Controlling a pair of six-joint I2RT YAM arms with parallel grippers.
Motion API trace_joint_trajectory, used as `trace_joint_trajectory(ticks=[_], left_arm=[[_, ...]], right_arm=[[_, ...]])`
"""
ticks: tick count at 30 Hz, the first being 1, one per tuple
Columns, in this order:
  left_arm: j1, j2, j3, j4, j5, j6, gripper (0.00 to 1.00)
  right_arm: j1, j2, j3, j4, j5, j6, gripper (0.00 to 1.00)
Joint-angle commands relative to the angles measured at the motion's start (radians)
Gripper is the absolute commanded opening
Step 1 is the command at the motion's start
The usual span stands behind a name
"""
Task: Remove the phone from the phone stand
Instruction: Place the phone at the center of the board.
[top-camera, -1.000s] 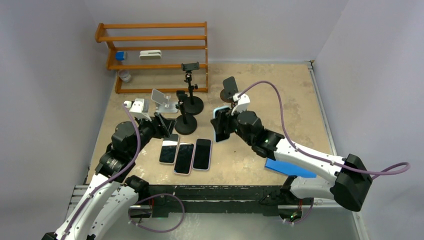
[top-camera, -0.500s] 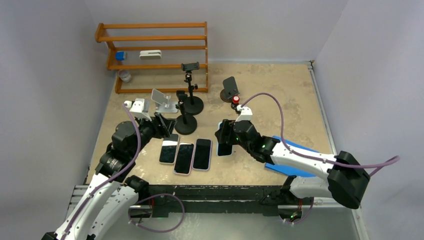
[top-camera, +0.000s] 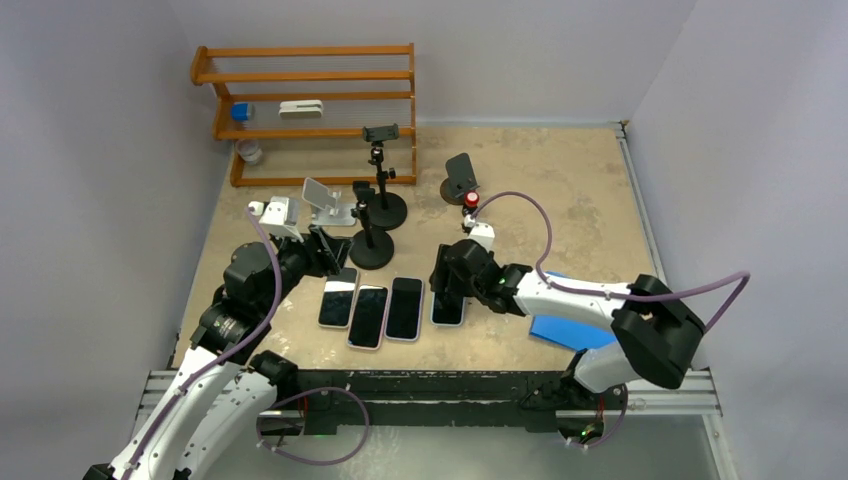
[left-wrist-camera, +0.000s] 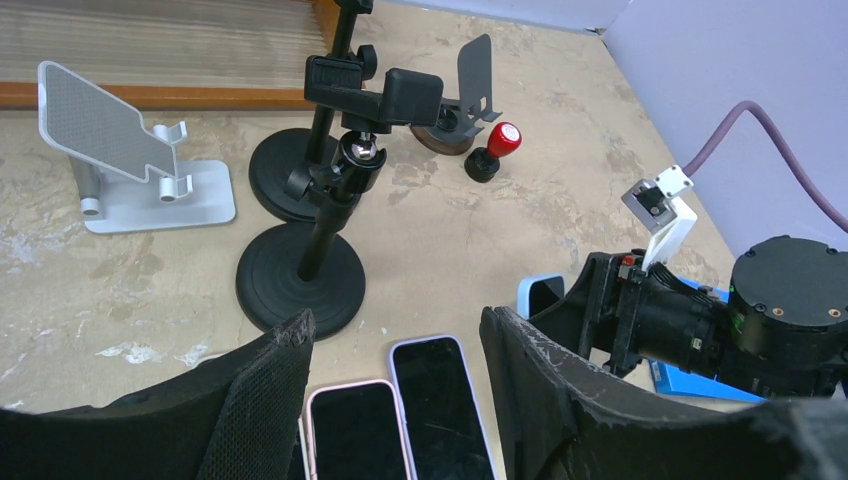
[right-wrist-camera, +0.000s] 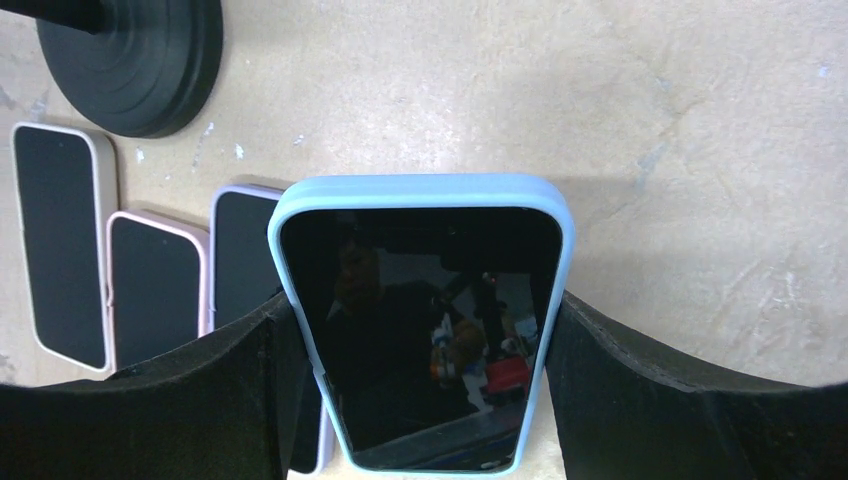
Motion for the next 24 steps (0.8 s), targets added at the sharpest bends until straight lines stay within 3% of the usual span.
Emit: trace_joint_trajectory(ticks=[1,12,18,24], left_arm=[[-0.006,-0.001,0.019,0.043,0.007,-0.003,0.61],[-0.006,0.010,0.017,0.043,0.007,-0.003,0.61],[-0.006,0.008,0.017,0.045,0.007,-0.003,0.61],[-0.006,0.007,0.017,0.045,0.007,-0.003,0.61]], right_arm=[[0.006,0.034,0.096,0.004,-0.018,0.060,0.46],[0.004,0.175,0.193,-0.116,-0.059,0.094,0.52],[0.004,0.211,0.194,-0.139,-0.051,0.109,0.61],[0.002,0.230,0.146,-0.118,-0.054,0.135,0.63]])
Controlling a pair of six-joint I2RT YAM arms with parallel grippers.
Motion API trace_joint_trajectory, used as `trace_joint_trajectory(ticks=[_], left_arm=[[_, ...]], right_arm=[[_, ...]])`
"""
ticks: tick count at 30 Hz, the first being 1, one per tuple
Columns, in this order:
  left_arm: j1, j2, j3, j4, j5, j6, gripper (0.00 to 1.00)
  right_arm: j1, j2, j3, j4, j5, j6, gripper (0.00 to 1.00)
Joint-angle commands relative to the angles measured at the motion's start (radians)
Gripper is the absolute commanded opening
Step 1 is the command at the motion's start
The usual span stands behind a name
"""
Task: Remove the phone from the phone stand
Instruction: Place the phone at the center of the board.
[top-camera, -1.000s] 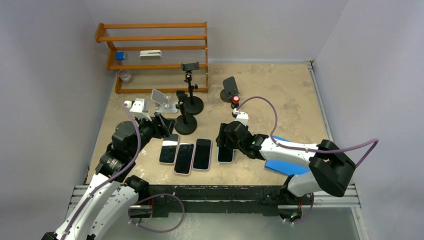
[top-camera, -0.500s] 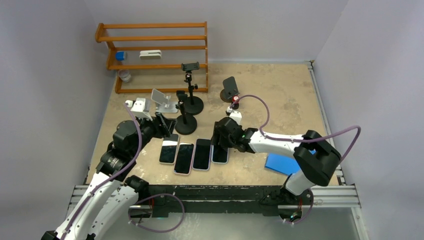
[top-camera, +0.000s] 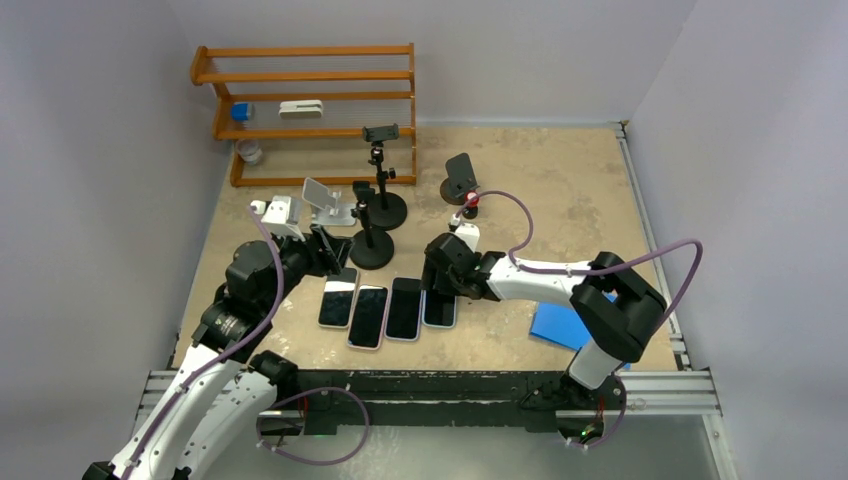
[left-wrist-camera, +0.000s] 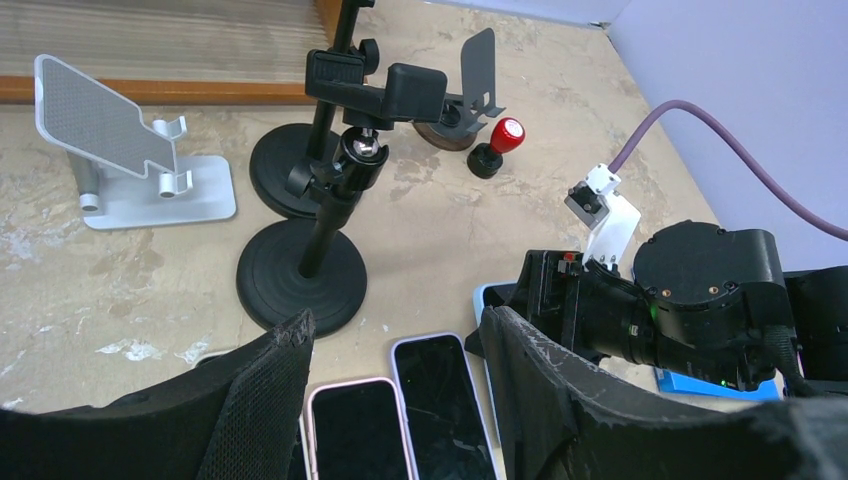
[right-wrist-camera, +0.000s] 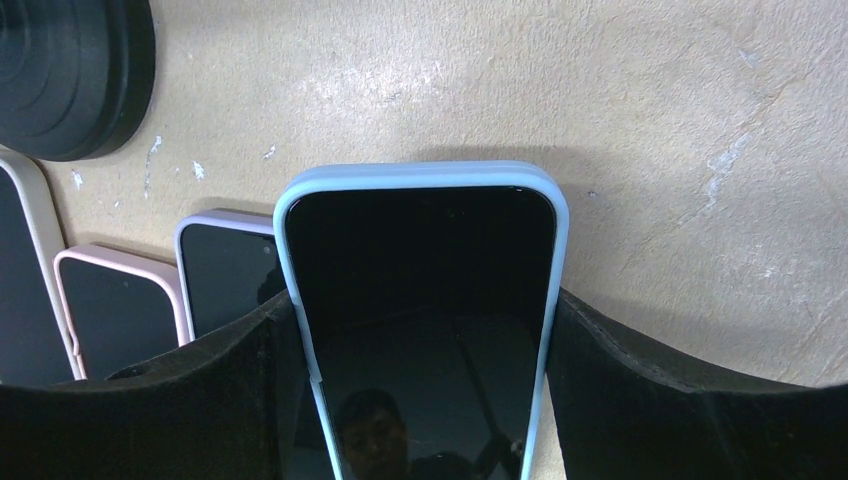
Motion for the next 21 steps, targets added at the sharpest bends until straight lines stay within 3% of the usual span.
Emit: trace_joint_trajectory(ticks=[1,21], left_arm=[[-0.006,-0.009,0.017,0.045,0.007,-0.003,0.61],[-0.006,-0.007,0.017,0.045,0.030,-0.006,0.61]], right_arm=[[0.004,0.009,-0.026,-0.015,-0.006,0.052,0.63],[0.004,-0.044,-0.072,-0.123,0.067,0.073,0.68]])
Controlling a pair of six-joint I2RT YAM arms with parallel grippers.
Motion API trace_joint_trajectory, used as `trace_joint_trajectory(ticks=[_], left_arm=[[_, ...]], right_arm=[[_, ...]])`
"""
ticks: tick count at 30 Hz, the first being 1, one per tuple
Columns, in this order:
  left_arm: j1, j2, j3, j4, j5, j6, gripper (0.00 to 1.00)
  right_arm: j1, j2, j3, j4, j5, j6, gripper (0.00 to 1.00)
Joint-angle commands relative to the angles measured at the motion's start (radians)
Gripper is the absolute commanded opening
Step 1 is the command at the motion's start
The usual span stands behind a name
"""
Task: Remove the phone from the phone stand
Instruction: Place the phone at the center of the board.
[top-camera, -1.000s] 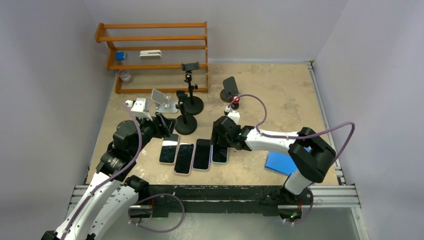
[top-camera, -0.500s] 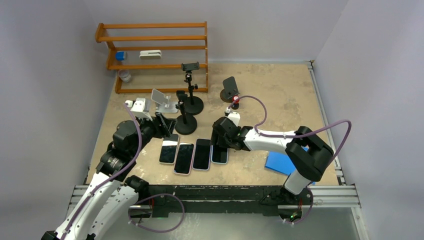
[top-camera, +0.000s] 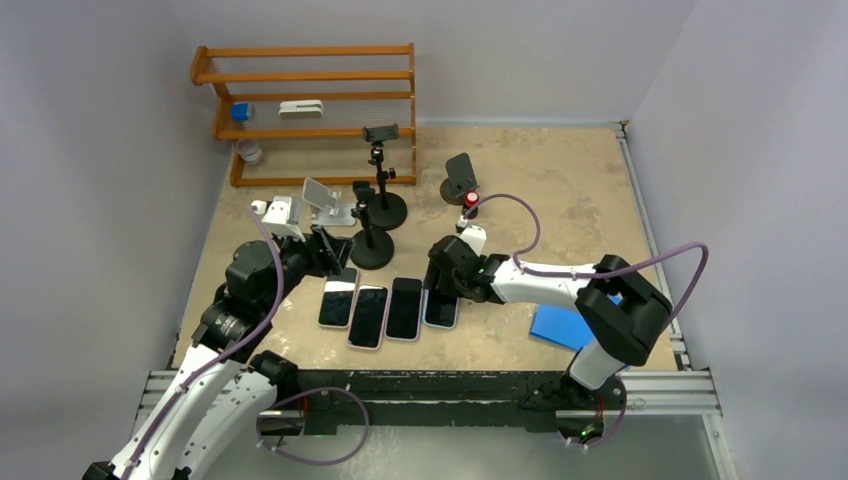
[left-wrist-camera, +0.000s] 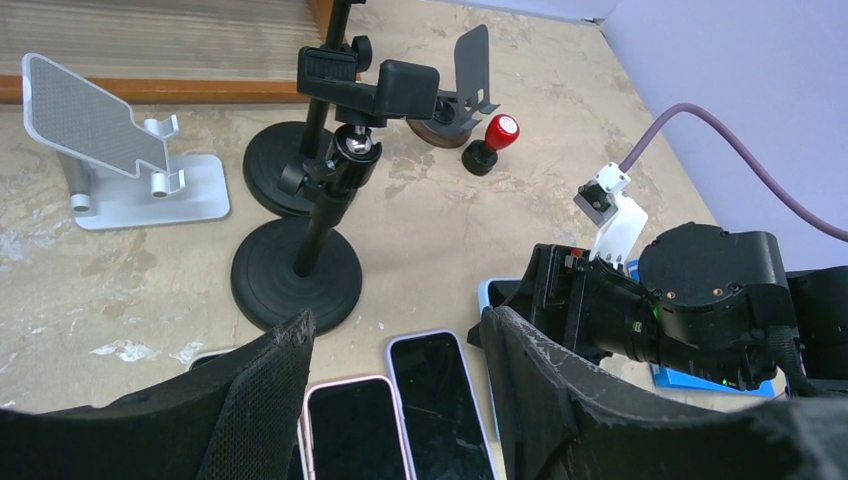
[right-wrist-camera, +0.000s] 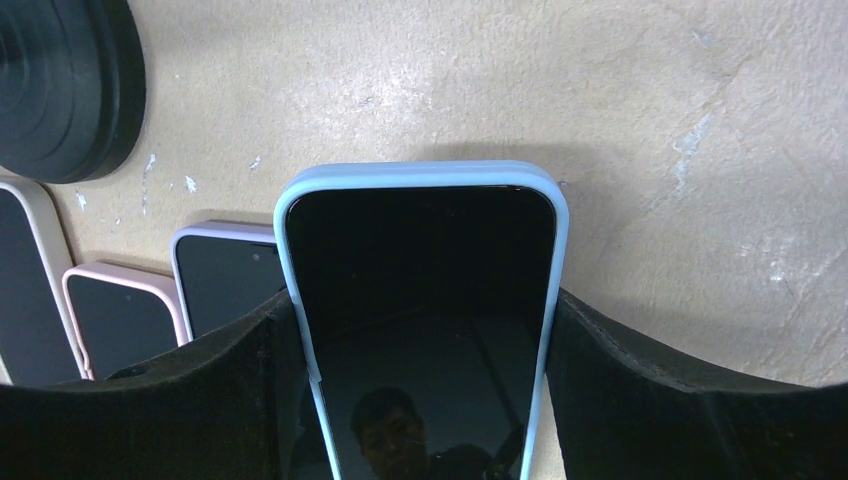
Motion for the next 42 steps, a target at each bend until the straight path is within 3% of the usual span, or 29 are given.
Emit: trace_joint_trajectory(ticks=[1,10,27,42], left_arm=[[-0.005,-0.006,0.017,0.046,0.017,-0.006,0.61],[-0.007,-0.009,0.018,0.045,0.021,-0.007,0.61],[-0.007,-0.012,0.016,0.045,0.020,-0.006,0.61],[-0.007,-0.010,0.016,0.043,0.019,-0.006,0.61]], right_arm=[[0.003,-0.026,-0.038,-0.144,0.044,0.021,0.68],[0.003,0.025,-0.023,-0.107,0.029,0.003,0.69],[0.003,0.068,-0.026,-0.061,-0.007,0.010,0.84],[0.004,-0.013,-0.022,-0.052,-0.032,0.011,0.89]])
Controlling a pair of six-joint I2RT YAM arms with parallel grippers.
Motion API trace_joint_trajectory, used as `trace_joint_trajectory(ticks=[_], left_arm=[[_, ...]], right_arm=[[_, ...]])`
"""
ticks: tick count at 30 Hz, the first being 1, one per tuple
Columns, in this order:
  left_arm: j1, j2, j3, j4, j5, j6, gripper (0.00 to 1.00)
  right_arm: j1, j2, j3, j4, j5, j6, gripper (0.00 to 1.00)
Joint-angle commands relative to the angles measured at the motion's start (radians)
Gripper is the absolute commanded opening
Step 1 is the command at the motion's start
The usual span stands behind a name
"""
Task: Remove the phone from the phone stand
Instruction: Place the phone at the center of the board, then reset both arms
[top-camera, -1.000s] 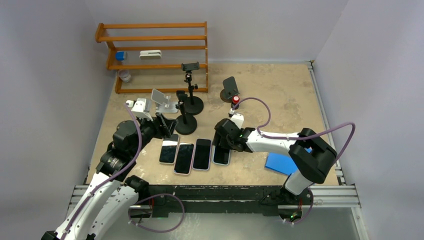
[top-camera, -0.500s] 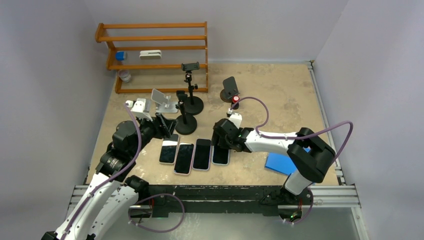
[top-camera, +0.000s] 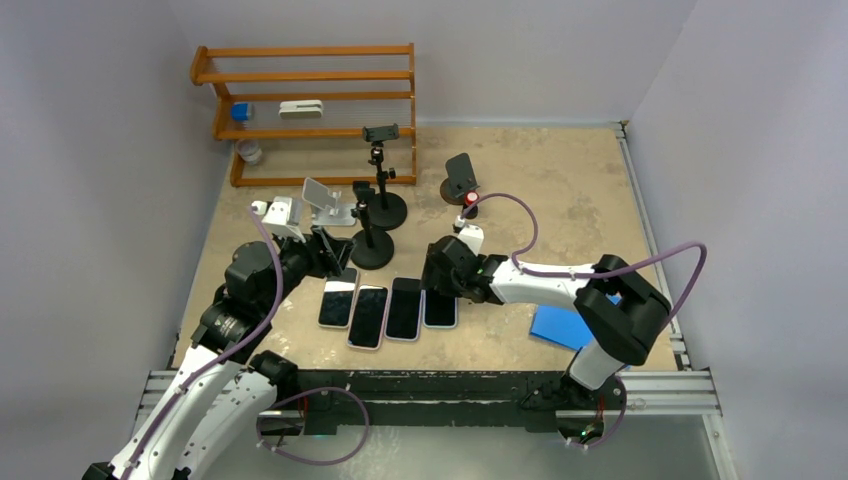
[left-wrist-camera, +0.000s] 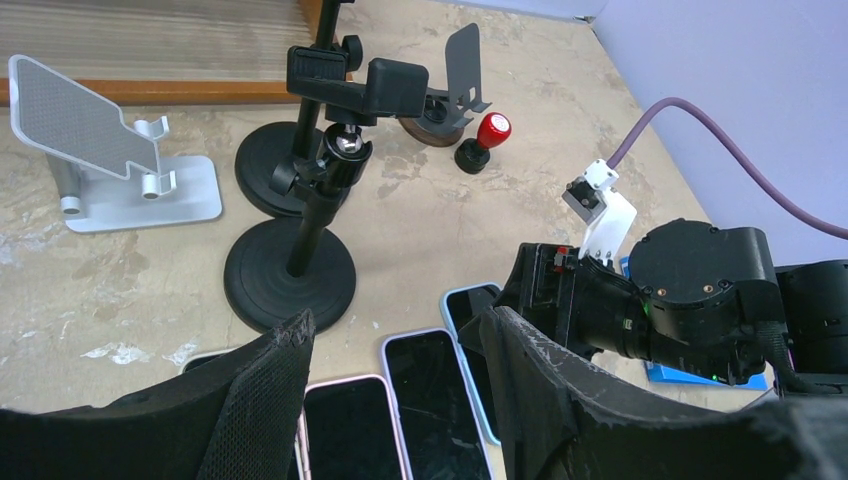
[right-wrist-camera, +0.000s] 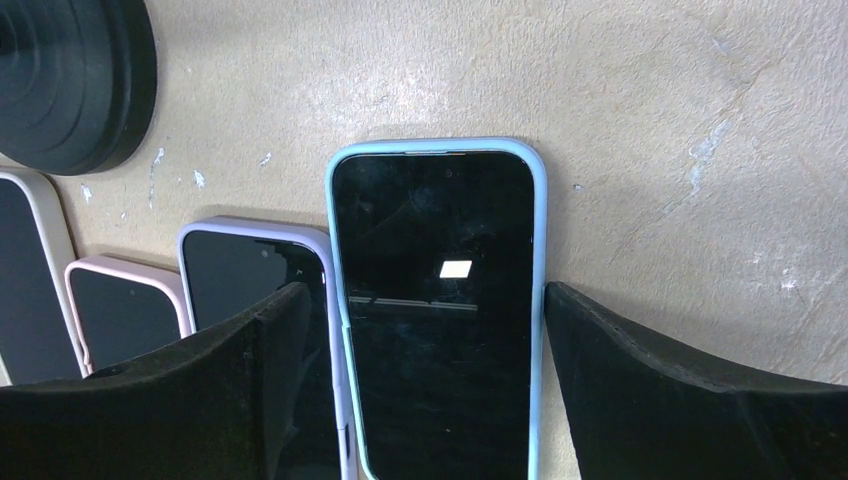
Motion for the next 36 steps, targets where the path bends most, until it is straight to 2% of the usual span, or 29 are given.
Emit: trace_joint_trajectory(ticks=[1,5,8,11,13,16,19,22,24,29,36], left_arm=[[-0.004,-0.005,0.016,0.044,0.005,-0.006,0.61],[-0.003,-0.008,0.016,0.044,0.005,-0.006,0.61],[-0.004,-0.008,0.016,0.045,0.006,-0.006,0.61],[-0.003,0.001,0.016,0.046,0.011,-0.006,0.61],[-0.002,0.006,0.017,0.047,0.011,-0.006,0.61],[-0.002,0.008,0.017,0.044,0.003,-0.005,0.61],[-0.002,0.008,0.019,0.039,-0.012,-0.002,0.61],[-0.002,0.010,0.019,0.036,-0.012,-0.001,0.61],[-0.002,0.009,0.019,0.033,-0.013,-0.001,0.61],[-0.002,0.012,0.020,0.031,-0.044,-0.001,0.61],[-0.002,-0.002,0.023,0.024,-0.068,-0.006,0.61]], right_arm=[[-0.001,-0.037,-0.031,-0.046,-0.032,0.003,0.88],[0.002,-0.181,-0.127,0.106,-0.060,-0.108,0.83],[0.027,-0.375,-0.250,0.275,-0.132,-0.202,0.77],[0.118,-0.523,-0.333,0.389,-0.149,-0.270,0.69],[0.208,-0.551,-0.337,0.408,-0.104,-0.301,0.63],[0.331,-0.474,-0.304,0.429,-0.048,-0.339,0.48],[0.442,-0.327,-0.245,0.474,-0.005,-0.376,0.32],[0.498,-0.182,-0.176,0.527,-0.009,-0.412,0.11],[0.519,-0.116,-0.136,0.570,-0.020,-0.439,0.00],[0.551,-0.001,-0.077,0.678,-0.084,-0.498,0.00],[0.556,0.146,0.012,0.669,-0.096,-0.497,0.00]])
